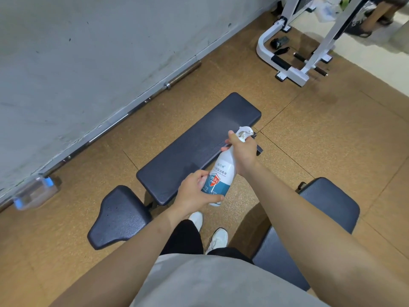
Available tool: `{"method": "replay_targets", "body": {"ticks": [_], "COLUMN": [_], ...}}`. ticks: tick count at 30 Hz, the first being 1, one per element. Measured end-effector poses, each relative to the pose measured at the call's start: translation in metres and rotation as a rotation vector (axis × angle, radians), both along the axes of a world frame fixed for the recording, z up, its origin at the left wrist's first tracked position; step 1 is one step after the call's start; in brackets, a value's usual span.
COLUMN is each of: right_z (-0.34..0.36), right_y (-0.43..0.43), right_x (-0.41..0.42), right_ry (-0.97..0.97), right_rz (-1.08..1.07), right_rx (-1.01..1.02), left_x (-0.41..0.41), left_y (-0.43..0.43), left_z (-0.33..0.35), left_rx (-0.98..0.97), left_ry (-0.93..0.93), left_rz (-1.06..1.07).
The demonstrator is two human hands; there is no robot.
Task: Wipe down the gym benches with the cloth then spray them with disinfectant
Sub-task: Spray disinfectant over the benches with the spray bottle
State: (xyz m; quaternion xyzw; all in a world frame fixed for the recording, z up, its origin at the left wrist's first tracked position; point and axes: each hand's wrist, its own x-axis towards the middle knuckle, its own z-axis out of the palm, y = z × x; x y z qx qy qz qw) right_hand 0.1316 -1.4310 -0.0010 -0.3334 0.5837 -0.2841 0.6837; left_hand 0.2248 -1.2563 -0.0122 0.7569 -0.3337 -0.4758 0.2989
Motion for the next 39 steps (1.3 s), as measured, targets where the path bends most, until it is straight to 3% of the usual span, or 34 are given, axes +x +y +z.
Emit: {"method": "replay_targets", "body": {"ticks": [14, 23, 39], "right_z": [0.007, 0.017, -0.005], "right_y": [-0.088, -0.127, -0.251], "right_x": [0.003, 0.000, -0.082], "right_ry": [0.142, 0.180, 0.120], "right_rz": [-0.119, -0.155, 0.002], "right_rx": [0.069, 0.061, 0.151], "left_x": [0.028, 0.025, -0.082], "left_y": [-0.105, -0.146, -0.247], "left_z": [-0.002, 0.001, 0.009], "left_rx": [0.015, -0.002, 0.080], "left_ry": [0.138, 0.211, 0.114], "left_rz": [-0.169, -0.145, -0.054]}}
